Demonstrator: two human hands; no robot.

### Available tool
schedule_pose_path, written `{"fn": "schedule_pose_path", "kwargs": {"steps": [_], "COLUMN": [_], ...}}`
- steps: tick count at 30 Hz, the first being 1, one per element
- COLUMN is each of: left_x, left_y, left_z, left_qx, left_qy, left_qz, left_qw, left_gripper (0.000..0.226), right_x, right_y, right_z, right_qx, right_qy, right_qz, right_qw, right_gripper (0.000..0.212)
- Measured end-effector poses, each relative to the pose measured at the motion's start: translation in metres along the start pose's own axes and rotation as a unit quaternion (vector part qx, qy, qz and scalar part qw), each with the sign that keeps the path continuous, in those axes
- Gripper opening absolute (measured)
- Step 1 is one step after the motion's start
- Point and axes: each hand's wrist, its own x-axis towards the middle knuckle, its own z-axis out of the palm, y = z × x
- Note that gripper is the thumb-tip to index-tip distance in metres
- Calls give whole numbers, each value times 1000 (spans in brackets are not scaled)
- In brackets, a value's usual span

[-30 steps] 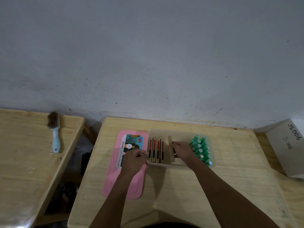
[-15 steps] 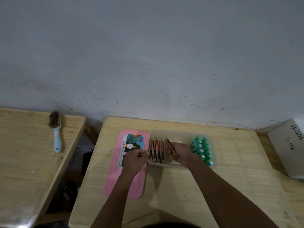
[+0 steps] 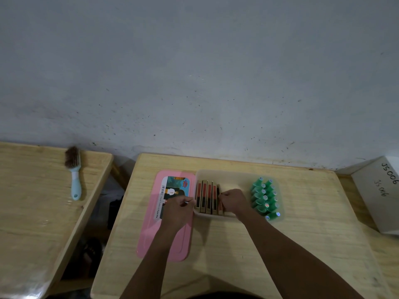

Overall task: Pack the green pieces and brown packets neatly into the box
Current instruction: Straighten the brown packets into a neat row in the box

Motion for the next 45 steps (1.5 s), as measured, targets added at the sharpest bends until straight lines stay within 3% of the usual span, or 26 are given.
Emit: {"fn": "schedule_pose_path", "kwargs": {"steps": [5,7,10,12,14,17,20,24,32,40,45], "left_x": [0,0,0,0,0,0,-1,-2,0,1,-2], "left_y": [0,0,0,0,0,1,2,3,0,-2,1], "left_z": [0,0,0,0,-1,-1,0,1,2,2,3], "left_qx": [-2,5,5,4,3,6,22,31,35,29,27], "left_qy": [-1,-5,-4,-4,-2,1,6,9,12,8,19], "left_qz": [-1,3,11,14,18,11,10,8,14,19,25], "left_qw": [1000,1000,1000,1000,1000,1000,1000,999,999,999,999], "left_gripper": [21,22,21,22,23,22,23,24,22,22,23], "right_x": [-2,0,3,-1,-2,-1,3,9,16,9,6], "right_y": [-4,-4,0,-3,-7,-15,-21,-15,-1,4,8], "right_z": [-7,-13,-27,-40,-52,-61,-51,-22,1,-1,0], "right_qx": [10,18,-40,-103,-154,-214,-191,-52,-75,-62,-80], "right_qy": [27,36,68,86,61,-40,-85,-37,6,-1,-45], "right_qz": [3,-1,-26,-56,-64,-38,-42,-31,-42,-58,-57], "right_qw": [1000,999,997,989,984,975,977,997,996,996,994], "right_gripper": [30,19,43,46,46,56,62,55,28,31,24]}}
